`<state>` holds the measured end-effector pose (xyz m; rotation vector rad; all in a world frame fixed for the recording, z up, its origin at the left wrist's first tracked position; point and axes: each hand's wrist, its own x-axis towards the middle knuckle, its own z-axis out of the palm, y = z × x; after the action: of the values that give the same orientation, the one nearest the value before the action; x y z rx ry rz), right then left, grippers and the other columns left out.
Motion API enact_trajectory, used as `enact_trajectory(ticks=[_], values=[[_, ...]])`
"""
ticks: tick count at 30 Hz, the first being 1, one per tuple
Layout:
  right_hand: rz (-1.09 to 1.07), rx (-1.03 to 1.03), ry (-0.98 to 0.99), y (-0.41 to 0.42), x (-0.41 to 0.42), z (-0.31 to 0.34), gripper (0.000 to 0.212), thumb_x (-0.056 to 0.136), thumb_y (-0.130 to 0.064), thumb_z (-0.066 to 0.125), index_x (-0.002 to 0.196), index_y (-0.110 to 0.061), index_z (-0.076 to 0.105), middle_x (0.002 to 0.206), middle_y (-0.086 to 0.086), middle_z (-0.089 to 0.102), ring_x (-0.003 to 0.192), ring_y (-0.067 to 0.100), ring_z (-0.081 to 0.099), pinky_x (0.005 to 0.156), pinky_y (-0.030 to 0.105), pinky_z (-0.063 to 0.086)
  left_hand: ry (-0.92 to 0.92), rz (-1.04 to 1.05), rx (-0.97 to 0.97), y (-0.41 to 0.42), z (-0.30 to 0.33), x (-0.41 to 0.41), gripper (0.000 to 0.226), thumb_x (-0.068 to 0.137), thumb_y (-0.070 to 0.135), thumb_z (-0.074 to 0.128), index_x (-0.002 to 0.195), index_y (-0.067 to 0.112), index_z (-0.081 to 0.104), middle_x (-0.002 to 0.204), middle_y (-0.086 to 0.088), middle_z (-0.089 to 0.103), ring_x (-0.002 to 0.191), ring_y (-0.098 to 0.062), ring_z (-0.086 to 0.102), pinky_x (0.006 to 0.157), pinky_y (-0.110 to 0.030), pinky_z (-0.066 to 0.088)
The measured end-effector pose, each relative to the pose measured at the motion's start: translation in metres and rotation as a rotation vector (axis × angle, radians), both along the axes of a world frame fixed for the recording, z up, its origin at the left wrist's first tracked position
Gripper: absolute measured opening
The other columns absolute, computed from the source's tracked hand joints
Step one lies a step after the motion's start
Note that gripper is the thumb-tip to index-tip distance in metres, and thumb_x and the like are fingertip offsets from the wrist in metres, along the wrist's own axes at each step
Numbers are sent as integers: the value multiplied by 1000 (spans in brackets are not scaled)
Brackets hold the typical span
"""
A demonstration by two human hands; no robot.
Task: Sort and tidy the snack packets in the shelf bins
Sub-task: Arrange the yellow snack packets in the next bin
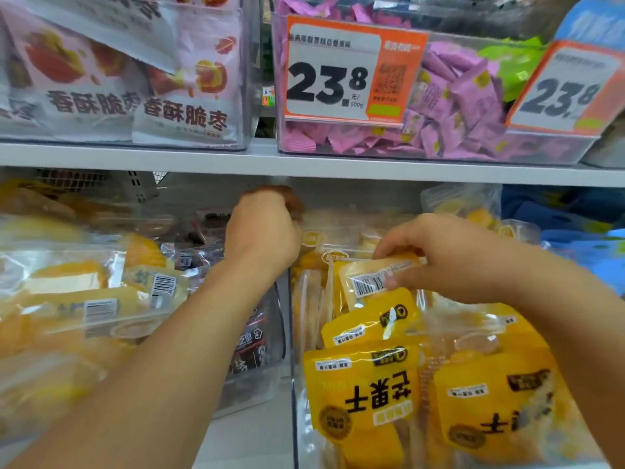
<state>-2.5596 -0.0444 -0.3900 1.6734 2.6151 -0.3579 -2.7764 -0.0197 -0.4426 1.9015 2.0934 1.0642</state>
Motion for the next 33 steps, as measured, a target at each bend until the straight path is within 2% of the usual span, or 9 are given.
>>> enact_trajectory(ticks=[2,5,7,9,12,15,21,28,33], values=[[4,21,-19,1,4,1,29,83,-31,79,111,-34,70,101,-16,67,95,8,62,87,31,52,-29,-78,47,-11,5,3,22,87,26,74,107,20,71,106,0,70,100,-20,64,84,-28,49],[22,23,-46,4,0,-3,42,83,-30,77,122,-37,63,114,-10,62,109,14,60,94,34,50,-62,-313,60,-36,17,9,17,92,41,67,80,30,69,73,19,64,73,3,58,71,-20,44],[52,-13,-65,7,-7,-9,64,84,-34,74,141,-39,47,138,-8,53,128,19,51,106,36,44,-4,-429,1,-49,15,4,44,99,49,50,66,22,62,56,11,55,58,-3,54,61,-27,40],[82,-41,-41,10,-14,-17,73,79,-48,77,143,-40,44,143,-11,52,129,17,52,106,38,45,54,-510,-80,-60,8,-9,65,98,62,31,77,10,64,72,-5,66,71,-15,63,72,-40,49],[40,46,54,21,-21,-23,45,72,-47,83,113,-35,69,100,-14,66,102,14,64,87,34,54,105,-592,-166,-68,0,-20,61,93,69,28,92,21,66,94,4,65,92,-11,62,83,-40,48],[-2,213,72,22,-26,-23,17,70,-37,84,80,-30,73,79,-11,66,90,17,65,78,35,54,231,-578,-183,-69,-1,-15,54,86,75,32,103,36,66,99,18,57,99,-1,55,89,-35,48],[-68,150,-1,10,15,2,26,71,-26,88,61,-26,65,65,-12,63,66,6,58,62,27,48,249,-519,-237,-67,1,-12,72,72,74,32,117,32,69,112,14,57,110,-7,54,97,-39,47],[-109,151,-126,8,16,-19,23,82,-3,58,98,-19,59,96,0,63,92,25,61,78,40,54,216,-523,-270,-59,-1,-11,56,67,69,38,87,28,70,100,9,57,102,-10,55,93,-42,48],[-25,136,49,16,-7,-23,48,94,-22,51,141,-23,51,140,5,57,128,27,53,103,40,46,265,-550,-260,-56,-5,-8,52,73,67,33,88,26,61,107,7,59,112,-12,49,97,-43,44]])
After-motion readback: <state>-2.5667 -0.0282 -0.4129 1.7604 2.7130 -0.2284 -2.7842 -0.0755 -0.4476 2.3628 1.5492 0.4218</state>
